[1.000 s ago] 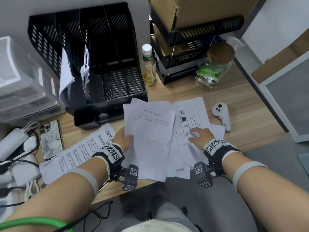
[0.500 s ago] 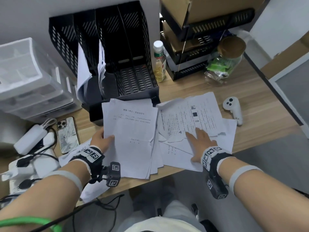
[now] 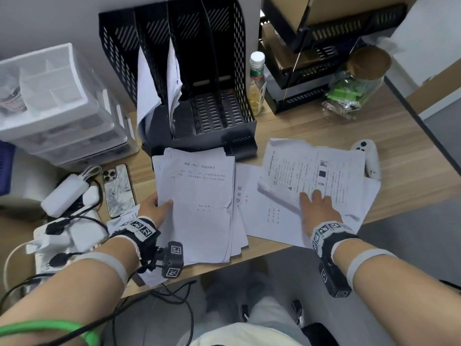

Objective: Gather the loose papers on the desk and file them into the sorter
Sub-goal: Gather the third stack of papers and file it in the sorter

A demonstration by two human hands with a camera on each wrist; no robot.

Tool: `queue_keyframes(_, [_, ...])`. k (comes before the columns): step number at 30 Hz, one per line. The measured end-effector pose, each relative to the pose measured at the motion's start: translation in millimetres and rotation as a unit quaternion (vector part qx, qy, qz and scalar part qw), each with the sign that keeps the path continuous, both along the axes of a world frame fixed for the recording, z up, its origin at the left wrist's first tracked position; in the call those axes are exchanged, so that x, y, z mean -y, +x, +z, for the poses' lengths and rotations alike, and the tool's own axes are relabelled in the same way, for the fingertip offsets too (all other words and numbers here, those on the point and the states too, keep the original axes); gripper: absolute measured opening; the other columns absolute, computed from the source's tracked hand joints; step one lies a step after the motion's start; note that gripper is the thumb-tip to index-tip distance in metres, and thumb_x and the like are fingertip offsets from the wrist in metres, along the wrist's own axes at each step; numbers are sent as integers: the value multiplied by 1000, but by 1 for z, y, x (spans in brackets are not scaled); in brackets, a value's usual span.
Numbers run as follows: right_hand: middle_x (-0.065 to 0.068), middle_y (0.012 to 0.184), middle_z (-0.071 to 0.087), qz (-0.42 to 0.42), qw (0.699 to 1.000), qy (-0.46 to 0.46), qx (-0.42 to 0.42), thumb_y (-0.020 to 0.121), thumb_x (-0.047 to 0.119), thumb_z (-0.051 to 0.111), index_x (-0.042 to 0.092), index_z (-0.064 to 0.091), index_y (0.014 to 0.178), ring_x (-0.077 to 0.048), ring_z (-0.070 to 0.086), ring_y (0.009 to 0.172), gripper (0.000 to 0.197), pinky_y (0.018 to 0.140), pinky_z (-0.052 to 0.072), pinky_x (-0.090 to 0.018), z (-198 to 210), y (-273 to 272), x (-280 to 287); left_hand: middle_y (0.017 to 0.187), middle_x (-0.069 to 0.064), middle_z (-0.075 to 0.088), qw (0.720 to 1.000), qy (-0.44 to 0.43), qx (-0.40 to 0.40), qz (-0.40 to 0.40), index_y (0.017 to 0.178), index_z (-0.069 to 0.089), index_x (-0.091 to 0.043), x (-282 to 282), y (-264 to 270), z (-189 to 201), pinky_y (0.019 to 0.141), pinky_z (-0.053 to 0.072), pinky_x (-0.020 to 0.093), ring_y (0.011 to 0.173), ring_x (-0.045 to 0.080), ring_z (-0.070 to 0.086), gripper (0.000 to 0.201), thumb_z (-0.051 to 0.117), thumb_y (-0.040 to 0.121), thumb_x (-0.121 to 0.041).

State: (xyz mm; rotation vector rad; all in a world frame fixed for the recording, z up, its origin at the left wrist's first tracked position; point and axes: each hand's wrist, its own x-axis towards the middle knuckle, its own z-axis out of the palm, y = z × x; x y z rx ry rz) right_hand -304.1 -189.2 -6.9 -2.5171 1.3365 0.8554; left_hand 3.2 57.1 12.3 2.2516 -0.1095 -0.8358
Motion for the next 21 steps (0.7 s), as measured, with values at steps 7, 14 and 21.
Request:
queue_keyframes(7, [-16, 125, 47, -134, 972, -39, 189, 87, -1, 48, 11, 52, 135, -36, 51, 112, 49, 87, 50, -41, 20, -4, 16, 110, 6, 65, 1000, 5, -1, -15, 129, 62, -11, -3, 5, 3, 100, 49, 41, 104, 30, 63, 34, 56, 97, -17])
queue_keyframes(14, [-6, 145, 32, 135, 981, 26, 140, 76, 37, 68, 27, 25, 147, -28, 37, 133, 84, 103, 42, -41, 28, 23, -29, 117, 11, 69, 999, -37, -8, 9, 131, 61, -12, -10, 7, -1, 102, 50, 48, 108, 34, 65, 36, 58, 96, -19])
queue_keyframes(21, [-9, 161, -26, 170, 981, 70, -57, 75, 7, 76, 31, -19, 152, -30, -12, 152, 124, 114, 29, -50, -6, 29, -61, 120, 5, 73, 991, -75, -102, 48, 122, 62, -25, -16, 11, -30, 103, 49, 53, 110, 32, 68, 40, 65, 83, -34])
